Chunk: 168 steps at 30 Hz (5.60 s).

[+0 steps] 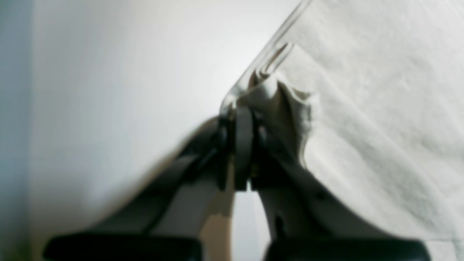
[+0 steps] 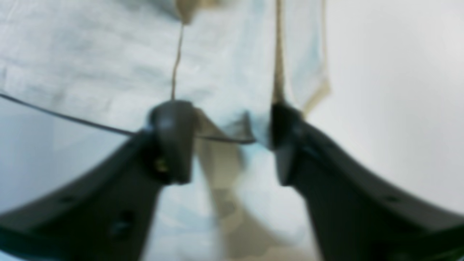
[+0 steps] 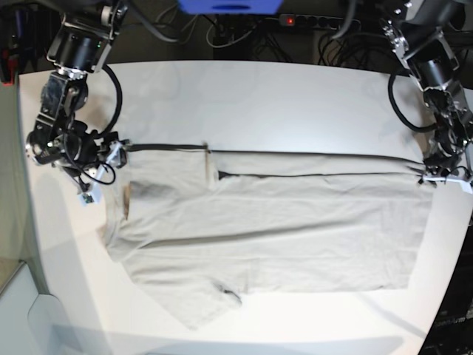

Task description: Layout the t-shirt on the table in an organized manner, then fold the t-shirt properly

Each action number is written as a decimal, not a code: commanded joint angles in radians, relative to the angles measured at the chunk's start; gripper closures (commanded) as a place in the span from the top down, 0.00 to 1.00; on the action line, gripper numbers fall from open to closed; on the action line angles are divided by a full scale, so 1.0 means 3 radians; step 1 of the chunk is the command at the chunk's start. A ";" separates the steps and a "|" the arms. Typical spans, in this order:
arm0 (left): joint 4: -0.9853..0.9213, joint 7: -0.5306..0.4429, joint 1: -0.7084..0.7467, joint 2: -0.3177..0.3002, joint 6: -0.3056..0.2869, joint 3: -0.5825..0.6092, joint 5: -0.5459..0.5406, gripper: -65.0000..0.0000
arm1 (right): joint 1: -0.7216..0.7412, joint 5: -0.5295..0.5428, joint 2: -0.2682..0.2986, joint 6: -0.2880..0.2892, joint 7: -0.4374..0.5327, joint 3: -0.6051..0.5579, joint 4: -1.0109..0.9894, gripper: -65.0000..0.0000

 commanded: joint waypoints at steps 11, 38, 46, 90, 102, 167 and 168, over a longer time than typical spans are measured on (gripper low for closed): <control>0.0203 0.0299 0.0122 -0.0044 0.0003 -0.0015 0.0023 0.01 | -0.0212 0.0045 0.0086 0.0044 0.0016 -0.0009 0.0334 0.00; 0.1656 0.1040 0.1227 0.0079 0.0003 -0.0163 0.0018 0.01 | -0.1603 0.0050 0.0081 0.0044 0.0036 0.0012 0.1326 0.00; 0.1656 0.1035 0.1257 0.0084 0.0003 -0.0143 0.0018 0.01 | -0.1618 0.0035 -0.0001 0.0044 0.0016 0.0012 0.1305 0.00; 0.1697 0.1061 0.1247 0.0074 -0.0682 -0.0470 0.0023 0.63 | -0.1403 -0.1331 -0.0237 0.0044 0.0011 -0.0111 0.1914 0.66; 0.1697 0.1046 0.1247 0.0079 -0.0682 -0.0470 0.0023 0.63 | -0.1337 -0.1331 -0.0364 0.0044 0.0011 -0.0336 0.1888 0.66; 0.1656 0.1035 0.1242 0.0176 -0.0682 -0.0470 0.0023 0.63 | -0.0979 -0.1331 -0.0426 0.0044 0.0011 -0.0316 0.1495 0.51; 0.1656 0.1035 0.1242 0.0176 -0.0682 -0.0470 0.0023 0.63 | -0.0979 -0.1320 -0.0426 0.0044 0.0016 -0.0316 0.1490 0.53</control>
